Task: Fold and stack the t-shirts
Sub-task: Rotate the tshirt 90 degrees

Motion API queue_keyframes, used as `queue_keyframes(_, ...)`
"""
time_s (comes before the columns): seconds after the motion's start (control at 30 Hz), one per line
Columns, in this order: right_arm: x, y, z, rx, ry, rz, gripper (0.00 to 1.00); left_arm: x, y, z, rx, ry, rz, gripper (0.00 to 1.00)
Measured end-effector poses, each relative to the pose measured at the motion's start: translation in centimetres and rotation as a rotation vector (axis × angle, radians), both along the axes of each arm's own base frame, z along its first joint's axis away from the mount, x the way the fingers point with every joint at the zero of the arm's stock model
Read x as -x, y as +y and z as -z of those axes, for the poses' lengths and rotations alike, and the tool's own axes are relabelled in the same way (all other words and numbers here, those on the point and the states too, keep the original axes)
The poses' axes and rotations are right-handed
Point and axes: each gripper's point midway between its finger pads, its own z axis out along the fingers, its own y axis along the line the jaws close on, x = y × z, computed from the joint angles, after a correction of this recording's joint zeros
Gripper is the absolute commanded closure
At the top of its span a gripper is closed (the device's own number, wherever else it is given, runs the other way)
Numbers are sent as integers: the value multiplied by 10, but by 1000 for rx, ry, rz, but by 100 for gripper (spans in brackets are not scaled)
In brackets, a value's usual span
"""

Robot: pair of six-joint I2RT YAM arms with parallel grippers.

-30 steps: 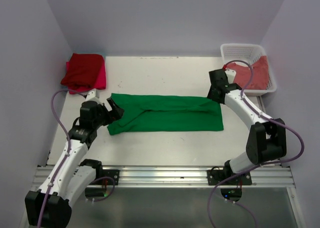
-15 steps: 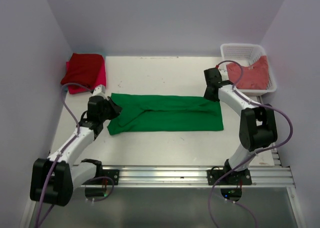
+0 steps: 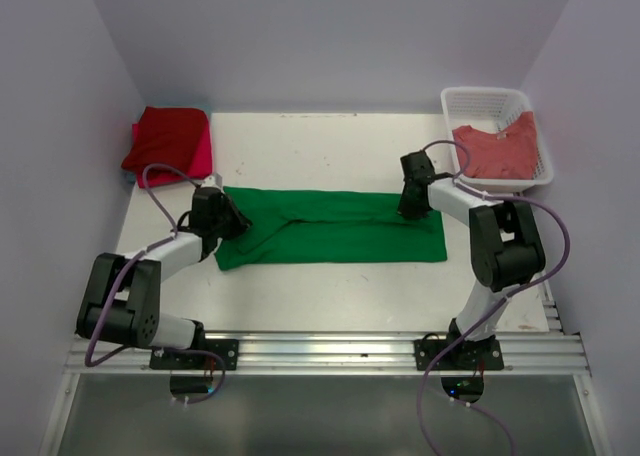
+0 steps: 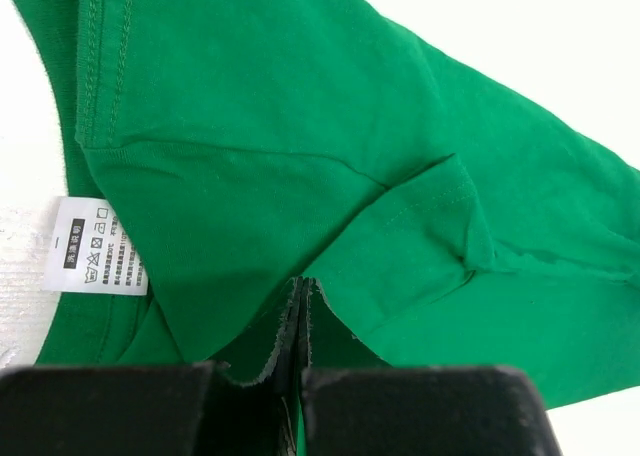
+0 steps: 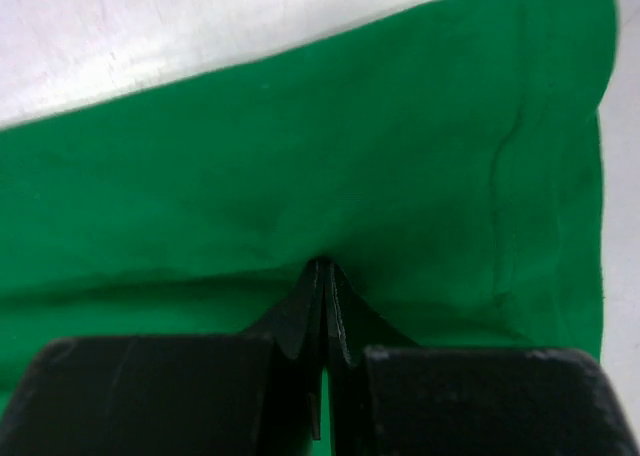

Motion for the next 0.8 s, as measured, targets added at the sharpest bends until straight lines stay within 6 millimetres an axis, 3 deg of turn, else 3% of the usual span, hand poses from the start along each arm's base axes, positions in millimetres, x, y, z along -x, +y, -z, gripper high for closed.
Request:
queue_keyframes(0.07,10,4,9,3,20,-18,100,0,0,3,1,9,-5,100)
queue_keyframes(0.23,22,19,9,-5,9,-67,100,2,1,25,2,69,-21,100)
queue_keyframes(0.43,35,34,10,-23,-4,-118,100,-28,-5,24,22,47,-34,100)
queue_keyframes(0.63,74,69,10,-55,14,-245,100,-79,-13,23,39,16,-49,100)
queue_keyframes(0.8,118,90,11,-83,45,-343,100,-143,-22,21,47,-21,-45,100)
